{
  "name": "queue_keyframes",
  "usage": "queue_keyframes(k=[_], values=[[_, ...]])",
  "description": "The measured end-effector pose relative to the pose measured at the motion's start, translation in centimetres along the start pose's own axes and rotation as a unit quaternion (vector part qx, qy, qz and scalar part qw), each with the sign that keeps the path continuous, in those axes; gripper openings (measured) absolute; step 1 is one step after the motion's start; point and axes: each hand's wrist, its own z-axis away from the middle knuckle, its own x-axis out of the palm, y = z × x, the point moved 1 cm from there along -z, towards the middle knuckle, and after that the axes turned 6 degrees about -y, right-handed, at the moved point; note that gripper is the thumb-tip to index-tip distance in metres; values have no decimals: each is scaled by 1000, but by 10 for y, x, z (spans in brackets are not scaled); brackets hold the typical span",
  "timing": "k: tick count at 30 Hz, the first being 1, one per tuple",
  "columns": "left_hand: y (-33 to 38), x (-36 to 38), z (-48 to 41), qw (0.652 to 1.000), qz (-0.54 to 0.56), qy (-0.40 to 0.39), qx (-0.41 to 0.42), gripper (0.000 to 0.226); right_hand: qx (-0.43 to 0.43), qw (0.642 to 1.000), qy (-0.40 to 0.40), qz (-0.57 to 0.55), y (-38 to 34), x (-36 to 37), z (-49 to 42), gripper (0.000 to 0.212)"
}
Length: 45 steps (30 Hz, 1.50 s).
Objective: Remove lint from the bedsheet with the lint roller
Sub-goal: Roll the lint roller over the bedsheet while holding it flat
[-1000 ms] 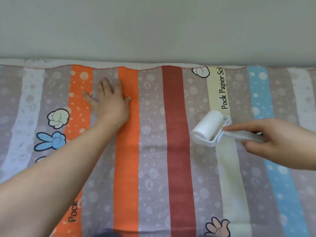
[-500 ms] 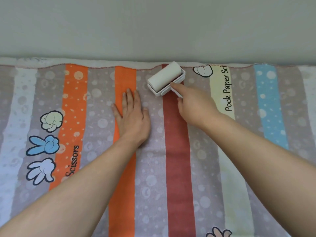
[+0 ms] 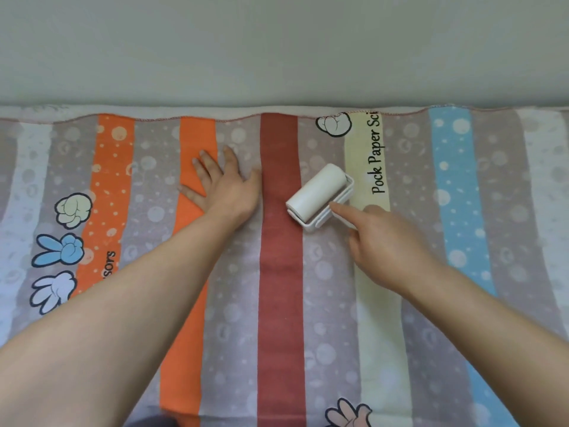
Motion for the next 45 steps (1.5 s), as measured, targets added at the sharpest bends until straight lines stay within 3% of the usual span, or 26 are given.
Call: queue_keyframes(k=[3,7,13,17,20,22,24,27,31,40,45], values=[[11,4,1,999,-28,-3,-28,115,-1,1000,-13,5,22,2,22,52],[15,8,1,998,-50,8,-38,125,-6,1000,-27,1,45,1,44,53],[30,1,-4,997,-45,-2,-66,123,-6,996,-81,24,67,-20,73,53],[34,-4,-2,997,-34,-6,-70,112,-28,995,-85,-35,86,-50,82,58],[38,-2,9,999,-26,29,22,70,-24,994,-43,-97,88,-77,78,62],[38,10,17,990,-31,41,133,65,-28,991,5,-128,77,-84,56,61],[35,23,17,983,-34,51,175,62,-16,990,47,-129,58,-79,19,57],[34,34,10,982,-61,87,156,64,-6,994,64,-94,30,-63,-44,52],[37,33,11,984,-62,74,151,76,-15,996,46,-69,16,-48,-87,52],[43,34,7,981,-73,71,165,77,20,997,21,-76,27,-46,-69,52],[46,40,11,979,-98,77,161,78,39,999,-14,-20,53,-36,-33,53]])
